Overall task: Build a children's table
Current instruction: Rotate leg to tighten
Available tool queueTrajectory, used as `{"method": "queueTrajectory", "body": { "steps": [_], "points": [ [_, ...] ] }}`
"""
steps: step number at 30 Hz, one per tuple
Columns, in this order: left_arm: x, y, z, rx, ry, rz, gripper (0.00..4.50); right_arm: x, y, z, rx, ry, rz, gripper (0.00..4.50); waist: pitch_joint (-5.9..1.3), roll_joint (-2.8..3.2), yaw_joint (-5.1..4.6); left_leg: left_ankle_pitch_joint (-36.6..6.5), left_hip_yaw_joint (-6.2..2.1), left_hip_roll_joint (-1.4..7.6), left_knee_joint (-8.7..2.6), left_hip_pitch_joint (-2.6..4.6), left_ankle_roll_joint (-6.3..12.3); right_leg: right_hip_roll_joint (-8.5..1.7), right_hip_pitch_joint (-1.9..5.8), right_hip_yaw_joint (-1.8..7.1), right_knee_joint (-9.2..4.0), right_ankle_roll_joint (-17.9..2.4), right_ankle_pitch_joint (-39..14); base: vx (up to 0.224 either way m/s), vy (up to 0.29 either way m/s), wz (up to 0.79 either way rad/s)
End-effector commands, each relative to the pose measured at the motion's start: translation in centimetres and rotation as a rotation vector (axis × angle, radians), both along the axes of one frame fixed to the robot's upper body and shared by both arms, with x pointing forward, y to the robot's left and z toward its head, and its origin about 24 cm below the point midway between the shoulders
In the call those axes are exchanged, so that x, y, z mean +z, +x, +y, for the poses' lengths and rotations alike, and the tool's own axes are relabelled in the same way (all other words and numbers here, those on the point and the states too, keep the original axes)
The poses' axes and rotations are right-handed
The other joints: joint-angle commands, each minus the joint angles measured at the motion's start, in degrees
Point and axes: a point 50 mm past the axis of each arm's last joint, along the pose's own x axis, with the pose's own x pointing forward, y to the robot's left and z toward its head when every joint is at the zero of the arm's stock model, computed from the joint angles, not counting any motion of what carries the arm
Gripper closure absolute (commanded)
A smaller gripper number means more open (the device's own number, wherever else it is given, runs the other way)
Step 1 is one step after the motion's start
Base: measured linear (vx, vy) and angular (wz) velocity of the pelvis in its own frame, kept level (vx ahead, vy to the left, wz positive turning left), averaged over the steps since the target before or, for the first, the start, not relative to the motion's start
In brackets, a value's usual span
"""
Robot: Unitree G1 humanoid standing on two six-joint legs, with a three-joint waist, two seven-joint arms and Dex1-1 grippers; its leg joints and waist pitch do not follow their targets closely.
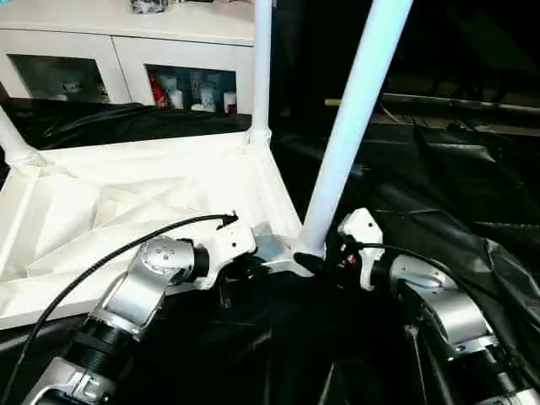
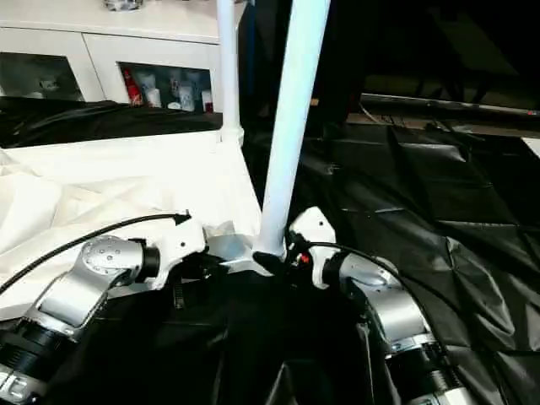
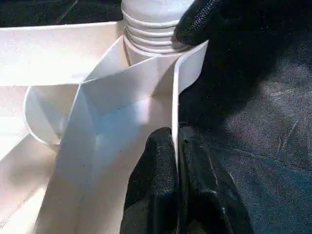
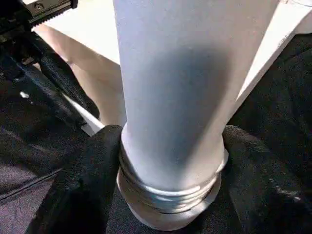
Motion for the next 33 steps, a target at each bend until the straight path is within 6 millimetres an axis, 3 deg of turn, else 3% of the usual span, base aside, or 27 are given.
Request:
{"method": "queueTrajectory", "body": {
  "steps": [1, 7, 12, 14, 16, 17, 18, 19, 21, 22, 25, 26, 27, 29, 30, 33],
  "points": [
    [-1.7, -0.7, 0.2, 0.038, -0.003, 0.067, 4.5, 0.3, 0.4, 0.0, 0.008, -0.022, -0.018, 1.69, -2.8, -1.07, -0.04, -3.8, -1.79, 4.72, -4.63, -0.6, 3.54, -6.92, 2.09, 3.16, -4.9, -10.47, -14.78, 0.0, 0.0, 0.0],
    [-1.7, -0.5, 0.1, 0.053, -0.009, 0.065, 4.5, -0.3, 0.4, 0.4, -0.003, -0.01, -0.013, 1.76, -2.8, -1.27, -0.29, -4.36, -1.83, 4.78, -4.71, -0.64, 3.32, -7.01, 2.02, 3.22, -5.01, -10.11, -16.05, 0.0, 0.0, 0.0],
    [-1.8, 0.5, -0.5, 0.153, -0.002, 0.031, 4.5, -1.4, 1.4, 0.5, -0.221, 0.006, -0.001, 1.76, -2.73, -1.46, -0.94, -5.96, -1.96, 4.72, -4.98, -0.55, 2.26, -6.96, 1.77, 3.2, -5.36, -9.67, -18.83, 0.0, 0.0, 0.0],
    [-1.8, 1.5, -1.3, 0.23, -0.004, 0.003, 4.5, -2.2, 2.1, 0.4, -0.375, 0.027, 0.027, 1.76, -2.73, -1.36, -1.21, -6.48, -1.85, 4.62, -4.97, -0.27, 1.74, -6.81, 1.38, 3.28, -5.59, -9.71, -19.27, 0.0, 0.0, 0.0],
    [-1.6, 2.9, -2.9, 0.309, -0.02, -0.025, 4.5, -3.0, 3.1, 0.5, -0.572, 0.055, 0.081, 1.76, -2.68, -1.23, -1.15, -7.0, -1.89, 4.55, -5.06, -0.3, 0.94, -7.02, 1.51, 3.29, -5.72, -9.8, -20.08, 0.0, 0.0, 0.0],
    [-1.5, 3.2, -3.6, 0.33, -0.025, -0.031, 4.5, -3.3, 3.4, 0.6, -0.63, 0.054, 0.101, 1.76, -2.68, -1.21, -1.41, -7.77, -1.77, 4.47, -5.06, 0.06, 0.4, -6.78, 1.13, 3.25, -5.83, -10.02, -20.38, 0.0, 0.0, 0.0],
    [-1.4, 3.6, -4.6, 0.345, -0.03, -0.042, 4.5, -3.4, 3.8, 1.0, -0.686, 0.055, 0.117, 1.76, -2.76, -0.83, -1.25, -8.01, -1.93, 4.55, -5.07, 0.13, 0.13, -6.96, 1.32, 3.23, -5.72, -10.08, -19.89, 0.0, 0.0, 0.0],
    [-1.4, 3.8, -5.7, 0.344, -0.034, -0.047, 4.5, -3.3, 4.2, 1.7, -0.711, 0.07, 0.127, 1.76, -2.79, -0.97, -1.32, -8.19, -1.73, 4.6, -5.08, 0.23, -0.01, -6.85, 1.21, 3.31, -5.75, -10.29, -18.15, 0.0, 0.0, 0.0],
    [-1.3, 3.8, -6.5, 0.336, -0.037, -0.047, 4.5, -3.1, 4.4, 2.4, -0.713, 0.084, 0.129, 1.76, -2.96, -0.98, -1.2, -7.46, -1.59, 4.58, -4.97, 0.12, 0.43, -6.9, 1.42, 3.35, -5.46, -10.87, -14.19, 0.0, 0.0, 0.0],
    [-1.4, 3.6, -7.8, 0.302, -0.035, -0.048, 4.5, -2.3, 4.6, 4.2, -0.64, 0.109, 0.101, 1.76, -3.12, -0.98, -1.05, -6.32, -1.53, 4.66, -4.91, -0.05, 1.08, -7.02, 1.69, 3.33, -5.14, -11.27, -11.45, 0.0, 0.0, 0.0],
    [-1.5, 3.6, -8.5, 0.277, -0.029, -0.053, 4.5, -1.7, 4.8, 5.2, -0.582, 0.117, 0.065, 1.76, -3.37, -1.2, -0.9, -2.79, -1.35, 4.73, -4.8, -0.43, 2.76, -7.07, 2.21, 3.13, -4.44, -12.4, -4.77, 0.0, 0.0, 0.0],
    [-1.5, 3.6, -8.7, 0.269, -0.027, -0.055, 4.5, -1.5, 4.8, 5.4, -0.567, 0.127, 0.057, 1.41, -3.37, -1.19, -0.86, -2.45, -1.34, 4.7, -4.78, -0.44, 3.13, -7.12, 2.2, 3.11, -4.45, -12.53, -4.3, 0.0, 0.0, 0.0],
    [-1.5, 3.6, -8.7, 0.26, -0.028, -0.055, 4.5, -1.3, 4.9, 5.3, -0.564, 0.147, 0.049, 1.07, -3.27, -1.15, -0.8, -2.87, -1.23, 4.71, -4.8, -0.28, 3.53, -7.12, 2.09, 3.08, -4.61, -12.82, -4.57, 0.0, 0.0, 0.0],
    [-1.6, 3.6, -8.5, 0.254, -0.03, -0.055, 4.5, -1.1, 4.9, 5.0, -0.563, 0.16, 0.046, 1.04, -3.1, -1.31, -0.72, -4.72, -1.21, 4.75, -4.9, -0.24, 3.52, -7.34, 2.08, 3.07, -5.0, -12.71, -7.69, 0.0, 0.0, 0.0],
    [-1.6, 3.7, -8.4, 0.251, -0.031, -0.054, 4.5, -1.1, 5.0, 4.8, -0.563, 0.162, 0.041, 0.94, -2.91, -1.22, -0.73, -6.64, -1.36, 4.9, -5.12, -0.22, 3.19, -7.53, 1.98, 3.05, -5.41, -11.98, -12.04, 0.0, 0.0, 0.0],
    [-1.6, 3.7, -7.6, 0.231, -0.039, -0.048, 4.5, -0.6, 5.2, 3.9, -0.546, 0.143, -0.003, 0.67, -2.93, -1.29, -0.79, -7.42, -1.48, 4.99, -5.28, -0.25, 2.8, -7.54, 1.94, 3.06, -5.54, -11.1, -14.58, 0.0, 0.0, 0.0]
  ]
}}
